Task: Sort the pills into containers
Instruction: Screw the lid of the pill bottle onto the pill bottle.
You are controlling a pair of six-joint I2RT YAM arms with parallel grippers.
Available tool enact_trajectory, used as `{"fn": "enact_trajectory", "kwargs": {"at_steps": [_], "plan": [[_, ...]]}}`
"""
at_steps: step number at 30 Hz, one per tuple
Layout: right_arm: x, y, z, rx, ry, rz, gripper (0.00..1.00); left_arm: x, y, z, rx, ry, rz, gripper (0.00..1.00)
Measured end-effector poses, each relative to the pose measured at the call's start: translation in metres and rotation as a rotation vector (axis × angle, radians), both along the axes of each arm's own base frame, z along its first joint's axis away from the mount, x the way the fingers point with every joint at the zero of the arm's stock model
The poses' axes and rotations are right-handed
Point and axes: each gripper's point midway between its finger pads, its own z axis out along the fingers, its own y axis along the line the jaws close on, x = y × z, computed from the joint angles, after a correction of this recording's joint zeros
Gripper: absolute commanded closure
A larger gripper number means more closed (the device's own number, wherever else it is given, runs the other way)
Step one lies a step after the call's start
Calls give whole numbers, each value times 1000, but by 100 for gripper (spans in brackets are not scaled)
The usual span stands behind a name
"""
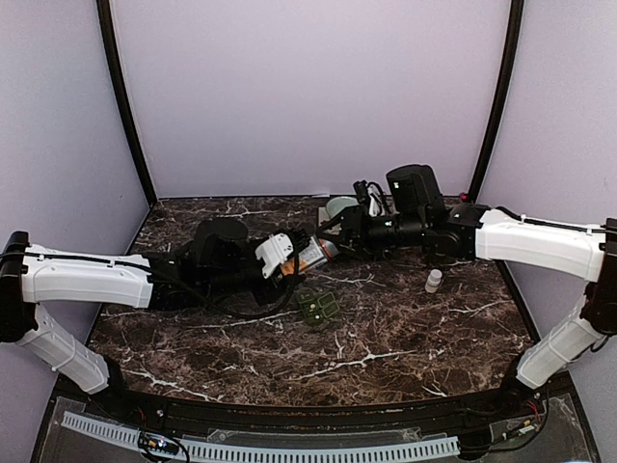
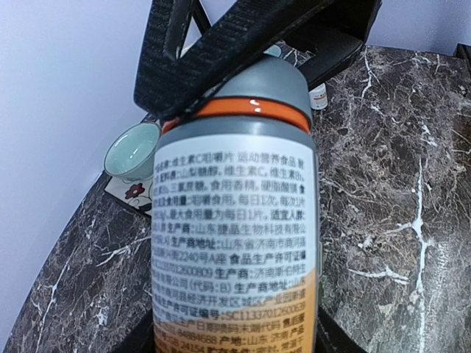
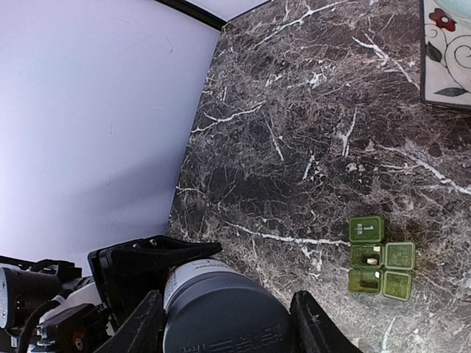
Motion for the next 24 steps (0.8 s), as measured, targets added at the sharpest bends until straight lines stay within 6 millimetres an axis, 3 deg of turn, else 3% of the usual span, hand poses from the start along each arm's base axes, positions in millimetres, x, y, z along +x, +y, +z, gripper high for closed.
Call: {"fn": "enact_trajectory", "kwargs": {"at_steps": [5, 9, 18, 24], "plan": [[1, -6, 13, 5, -50, -17, 42, 1, -4, 9, -37, -28, -4, 100], [-4, -12, 32, 13, -130, -21, 30, -3, -12, 27, -102, -53, -33, 100], [-18, -33, 52, 19, -238, -35, 27, -10, -20, 48, -208, -21, -85, 100], [-24, -52, 60, 10, -304, -62, 25, 4, -15, 63, -301, 53, -90, 100]]}}
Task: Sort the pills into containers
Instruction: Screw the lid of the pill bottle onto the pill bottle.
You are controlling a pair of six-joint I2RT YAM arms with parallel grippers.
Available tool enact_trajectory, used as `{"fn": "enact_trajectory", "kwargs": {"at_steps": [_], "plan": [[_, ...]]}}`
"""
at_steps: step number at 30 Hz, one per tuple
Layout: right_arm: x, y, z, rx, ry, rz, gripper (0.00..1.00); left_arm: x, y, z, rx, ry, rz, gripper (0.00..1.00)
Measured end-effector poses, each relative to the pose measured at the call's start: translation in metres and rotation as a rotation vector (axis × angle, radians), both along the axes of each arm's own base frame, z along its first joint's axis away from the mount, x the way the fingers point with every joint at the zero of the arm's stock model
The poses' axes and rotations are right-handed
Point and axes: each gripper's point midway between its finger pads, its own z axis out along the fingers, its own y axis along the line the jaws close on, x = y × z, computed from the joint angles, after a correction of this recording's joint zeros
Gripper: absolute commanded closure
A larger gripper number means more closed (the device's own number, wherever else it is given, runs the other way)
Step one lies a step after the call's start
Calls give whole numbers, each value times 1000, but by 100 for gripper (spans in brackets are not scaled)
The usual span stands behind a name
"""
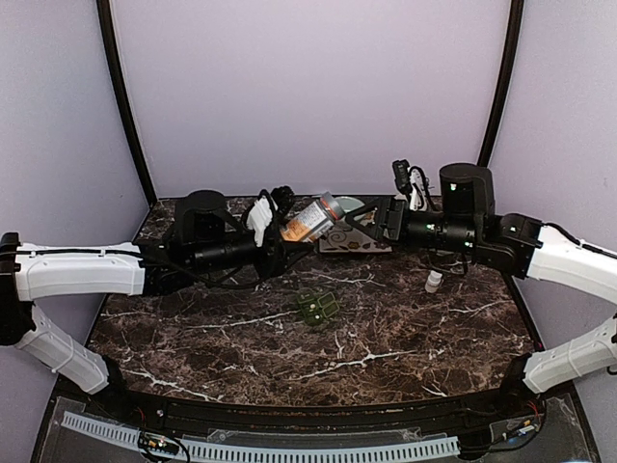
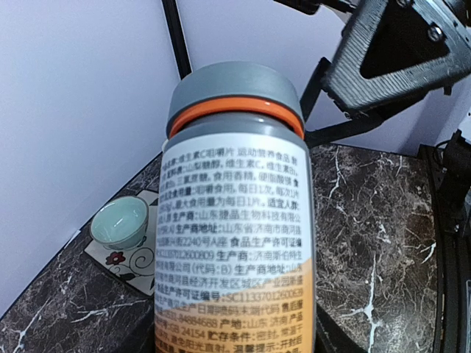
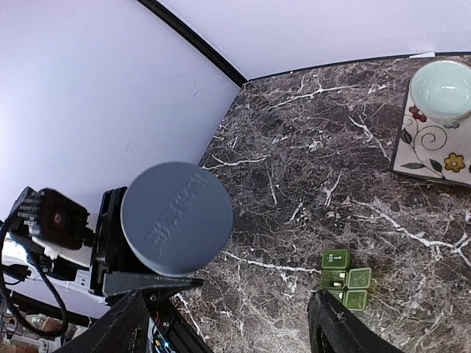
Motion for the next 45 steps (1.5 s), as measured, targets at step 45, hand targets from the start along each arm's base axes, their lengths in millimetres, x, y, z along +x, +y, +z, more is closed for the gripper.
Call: {"fn": "enact_trajectory", "kwargs": {"at_steps": [45], "plan": [[-42, -3, 37, 18, -329, 248, 24, -62, -32, 15, -146, 767, -821, 100]]}}
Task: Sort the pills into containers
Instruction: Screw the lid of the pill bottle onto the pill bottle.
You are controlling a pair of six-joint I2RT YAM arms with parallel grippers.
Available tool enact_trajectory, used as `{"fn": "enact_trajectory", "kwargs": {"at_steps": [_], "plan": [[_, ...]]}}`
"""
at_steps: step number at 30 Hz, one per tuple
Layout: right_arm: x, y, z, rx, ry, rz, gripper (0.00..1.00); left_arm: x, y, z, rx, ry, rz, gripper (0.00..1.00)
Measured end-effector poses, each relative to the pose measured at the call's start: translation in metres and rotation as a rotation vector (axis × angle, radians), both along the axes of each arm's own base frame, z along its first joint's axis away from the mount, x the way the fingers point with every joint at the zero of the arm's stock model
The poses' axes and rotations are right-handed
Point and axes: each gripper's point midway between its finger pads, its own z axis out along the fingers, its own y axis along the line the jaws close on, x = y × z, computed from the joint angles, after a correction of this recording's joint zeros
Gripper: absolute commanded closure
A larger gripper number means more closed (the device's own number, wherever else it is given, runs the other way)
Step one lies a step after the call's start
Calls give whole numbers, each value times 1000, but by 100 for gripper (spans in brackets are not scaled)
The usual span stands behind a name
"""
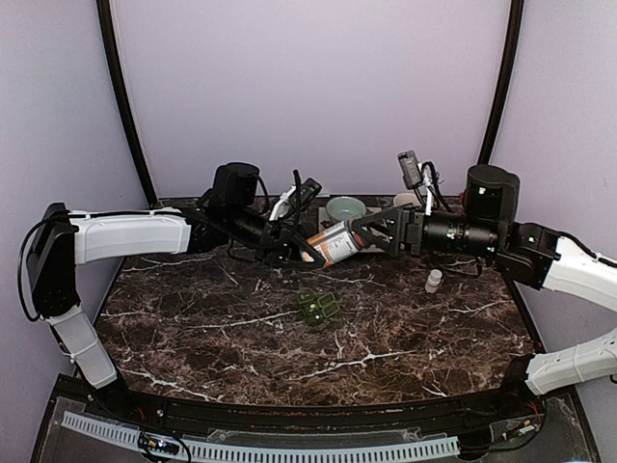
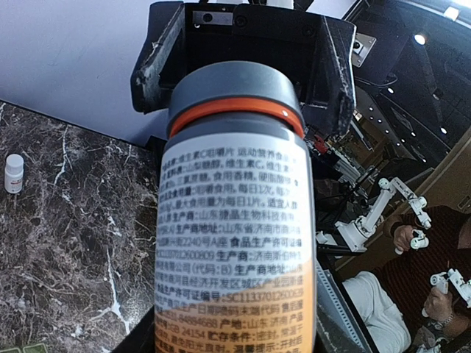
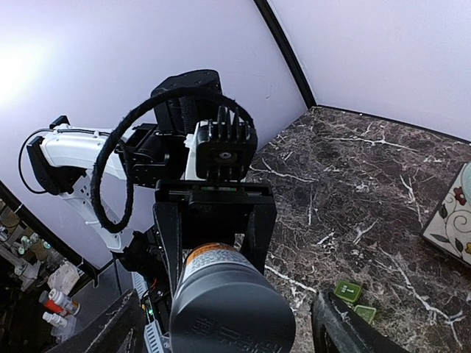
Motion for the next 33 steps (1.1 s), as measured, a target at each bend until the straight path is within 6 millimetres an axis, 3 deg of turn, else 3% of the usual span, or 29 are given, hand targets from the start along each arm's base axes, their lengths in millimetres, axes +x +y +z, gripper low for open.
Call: {"fn": "enact_trajectory", "kwargs": {"at_steps": [5, 13, 18, 25, 33], "plan": [[-2, 5, -3, 2, 15, 24, 32, -1, 0, -1, -1, 13, -12, 100], [-3, 8, -2, 21, 28, 38, 67, -3, 0, 2, -8, 20, -27, 100], [-2, 9, -3, 23, 28, 47, 78, -2, 1, 2, -8, 25, -30, 100], [6, 12, -8, 17, 65, 26, 86, 5, 1, -2, 15, 4, 5, 100], [34, 19, -18, -21, 196, -71, 89, 29, 3, -12, 60, -159, 161, 100]]}}
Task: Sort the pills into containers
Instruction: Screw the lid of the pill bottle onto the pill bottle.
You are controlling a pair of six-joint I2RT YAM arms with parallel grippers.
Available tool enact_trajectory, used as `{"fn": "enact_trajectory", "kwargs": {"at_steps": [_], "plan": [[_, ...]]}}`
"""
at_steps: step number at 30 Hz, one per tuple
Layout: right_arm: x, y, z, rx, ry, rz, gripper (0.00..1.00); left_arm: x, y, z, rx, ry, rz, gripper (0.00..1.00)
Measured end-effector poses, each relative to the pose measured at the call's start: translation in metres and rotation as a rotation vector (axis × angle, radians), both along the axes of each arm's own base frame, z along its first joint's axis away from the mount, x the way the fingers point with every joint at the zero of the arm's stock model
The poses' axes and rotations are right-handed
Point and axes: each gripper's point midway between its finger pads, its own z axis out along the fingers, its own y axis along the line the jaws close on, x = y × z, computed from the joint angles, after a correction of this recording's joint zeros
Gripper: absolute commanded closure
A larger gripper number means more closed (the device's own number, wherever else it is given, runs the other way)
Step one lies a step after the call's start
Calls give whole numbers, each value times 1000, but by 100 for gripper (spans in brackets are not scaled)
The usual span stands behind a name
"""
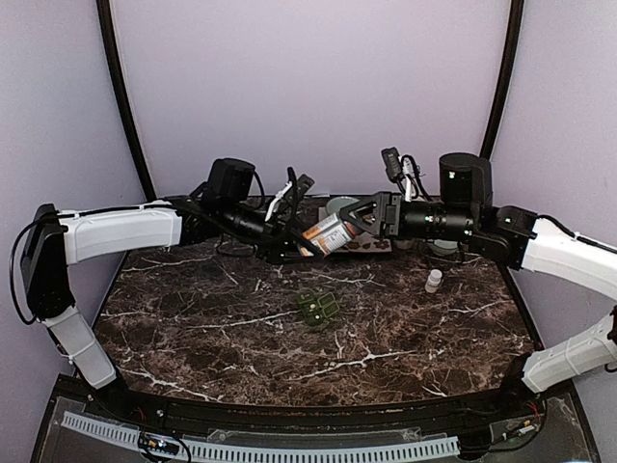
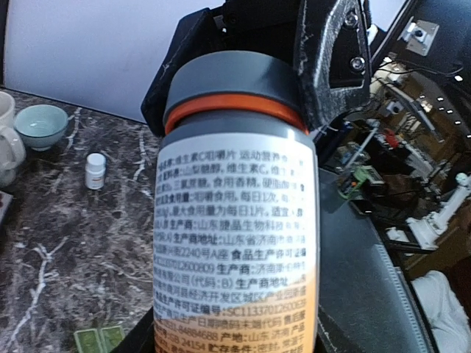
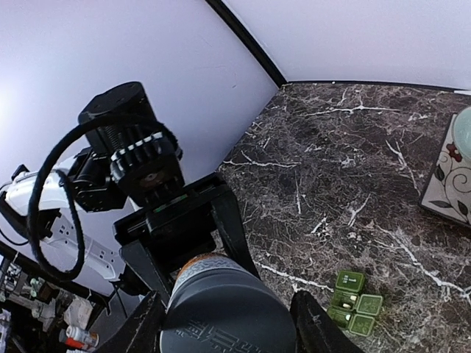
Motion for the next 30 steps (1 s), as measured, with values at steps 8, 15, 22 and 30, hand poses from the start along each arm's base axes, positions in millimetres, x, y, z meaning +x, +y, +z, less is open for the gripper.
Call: {"fn": "enact_trajectory", "kwargs": {"at_steps": [8, 15, 22, 30], "plan": [[21, 6, -24, 0, 172, -83, 91, 18, 5, -19, 137, -293, 267, 100], [28, 11, -58, -9, 362, -118, 98, 26, 13, -49, 292, -559, 467, 100], [33, 12, -74, 6, 472, -163, 96, 36, 18, -59, 365, -802, 597, 100], [36, 12, -72, 46, 504, -188, 73, 41, 21, -54, 361, -970, 693, 100]]}}
